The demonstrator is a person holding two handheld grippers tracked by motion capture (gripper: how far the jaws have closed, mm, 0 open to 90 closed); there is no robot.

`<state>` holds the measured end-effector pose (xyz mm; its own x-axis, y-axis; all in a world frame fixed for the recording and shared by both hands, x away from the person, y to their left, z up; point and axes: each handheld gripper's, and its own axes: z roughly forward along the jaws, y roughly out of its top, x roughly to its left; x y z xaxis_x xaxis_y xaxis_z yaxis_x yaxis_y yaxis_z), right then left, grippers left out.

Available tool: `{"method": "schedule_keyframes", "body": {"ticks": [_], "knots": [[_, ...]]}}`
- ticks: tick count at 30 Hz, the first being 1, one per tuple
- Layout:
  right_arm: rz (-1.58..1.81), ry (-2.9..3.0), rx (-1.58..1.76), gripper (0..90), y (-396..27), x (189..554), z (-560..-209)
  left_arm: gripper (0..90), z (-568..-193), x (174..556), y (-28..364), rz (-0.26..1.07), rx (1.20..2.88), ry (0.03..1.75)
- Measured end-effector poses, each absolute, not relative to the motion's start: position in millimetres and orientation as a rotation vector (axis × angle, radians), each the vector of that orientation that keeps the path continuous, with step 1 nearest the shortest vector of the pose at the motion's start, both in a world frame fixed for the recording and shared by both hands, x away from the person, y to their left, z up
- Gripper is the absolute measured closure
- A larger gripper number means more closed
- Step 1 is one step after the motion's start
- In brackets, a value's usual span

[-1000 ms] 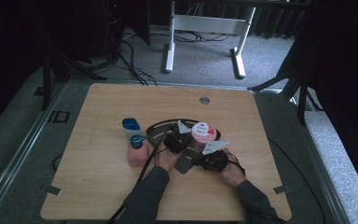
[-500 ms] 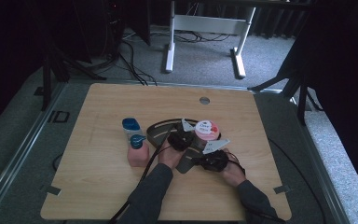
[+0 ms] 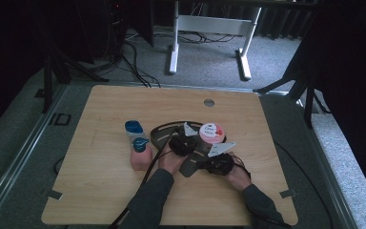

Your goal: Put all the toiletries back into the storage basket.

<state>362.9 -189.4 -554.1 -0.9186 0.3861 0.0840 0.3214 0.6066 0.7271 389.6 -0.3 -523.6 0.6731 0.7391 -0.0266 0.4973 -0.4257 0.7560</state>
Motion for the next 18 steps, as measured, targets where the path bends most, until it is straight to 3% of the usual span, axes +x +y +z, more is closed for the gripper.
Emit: {"method": "schedule_keyframes", "body": {"ticks": [18], "knots": [[1.175,2.686,0.648,89.6,-176,369,-553,70.0,-509,345,38,0.383,2.089,0.929]]}}
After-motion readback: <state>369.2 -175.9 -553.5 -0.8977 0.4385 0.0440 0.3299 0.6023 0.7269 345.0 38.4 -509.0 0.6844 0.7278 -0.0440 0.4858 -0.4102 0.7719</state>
